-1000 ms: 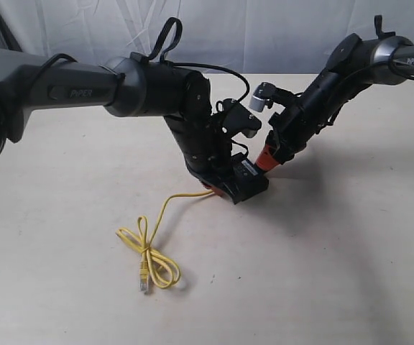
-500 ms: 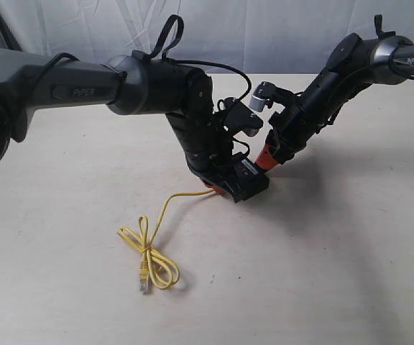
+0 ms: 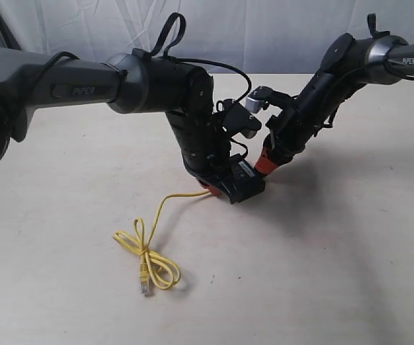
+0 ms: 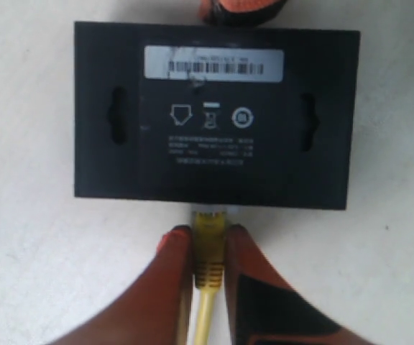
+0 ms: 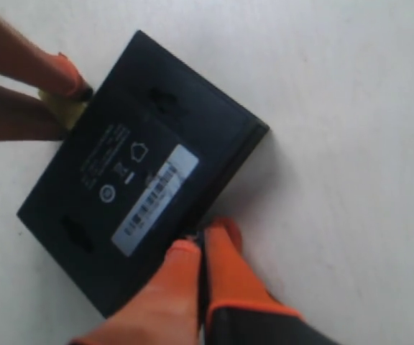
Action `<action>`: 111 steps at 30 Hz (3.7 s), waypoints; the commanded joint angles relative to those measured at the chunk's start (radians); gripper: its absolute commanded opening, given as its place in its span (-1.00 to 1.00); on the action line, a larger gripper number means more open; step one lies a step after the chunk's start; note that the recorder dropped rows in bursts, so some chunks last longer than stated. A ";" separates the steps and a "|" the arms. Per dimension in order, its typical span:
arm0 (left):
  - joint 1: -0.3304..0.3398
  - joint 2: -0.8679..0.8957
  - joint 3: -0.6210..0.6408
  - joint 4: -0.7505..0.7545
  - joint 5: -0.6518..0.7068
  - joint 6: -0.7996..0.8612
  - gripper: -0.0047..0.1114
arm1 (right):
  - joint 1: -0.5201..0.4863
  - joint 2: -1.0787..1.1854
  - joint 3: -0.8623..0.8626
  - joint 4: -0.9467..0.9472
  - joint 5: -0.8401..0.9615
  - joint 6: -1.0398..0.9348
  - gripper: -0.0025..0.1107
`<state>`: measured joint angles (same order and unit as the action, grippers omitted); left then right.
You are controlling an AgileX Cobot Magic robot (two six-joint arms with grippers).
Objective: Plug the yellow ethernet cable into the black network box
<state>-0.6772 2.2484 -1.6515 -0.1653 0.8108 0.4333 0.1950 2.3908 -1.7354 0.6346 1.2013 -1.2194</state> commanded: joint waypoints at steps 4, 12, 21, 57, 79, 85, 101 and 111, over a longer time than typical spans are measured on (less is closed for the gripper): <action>0.000 -0.003 -0.011 -0.006 -0.024 -0.014 -0.92 | 0.005 -0.063 0.002 -0.125 0.003 0.118 -0.97; 0.000 -0.003 -0.011 -0.006 -0.001 -0.014 -0.92 | 0.003 -0.104 0.002 -0.316 -0.088 0.327 -0.97; 0.000 -0.003 -0.011 0.013 0.047 -0.014 -0.24 | 0.003 -0.201 0.002 -0.560 -0.205 0.670 -0.97; 0.269 -0.691 0.394 0.349 0.202 -0.330 -0.91 | 0.003 -0.790 0.355 -0.667 -0.084 0.969 -0.97; 0.287 -1.241 0.851 0.327 -0.117 -0.458 -0.91 | 0.003 -1.268 0.744 -0.682 -0.353 1.060 -0.97; 0.287 -1.354 0.943 0.311 -0.206 -0.461 -0.91 | 0.003 -1.415 0.823 -0.687 -0.414 1.074 -0.97; 0.287 -1.670 1.113 0.294 -0.369 -0.461 -0.91 | 0.003 -1.760 1.086 -0.692 -0.682 1.119 -0.97; 0.287 -1.828 1.215 0.294 -0.513 -0.459 -0.91 | 0.003 -1.900 1.243 -0.671 -0.895 1.119 -0.97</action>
<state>-0.3890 0.4605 -0.4503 0.1344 0.3313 -0.0228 0.2017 0.5195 -0.5223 -0.0421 0.3562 -0.1045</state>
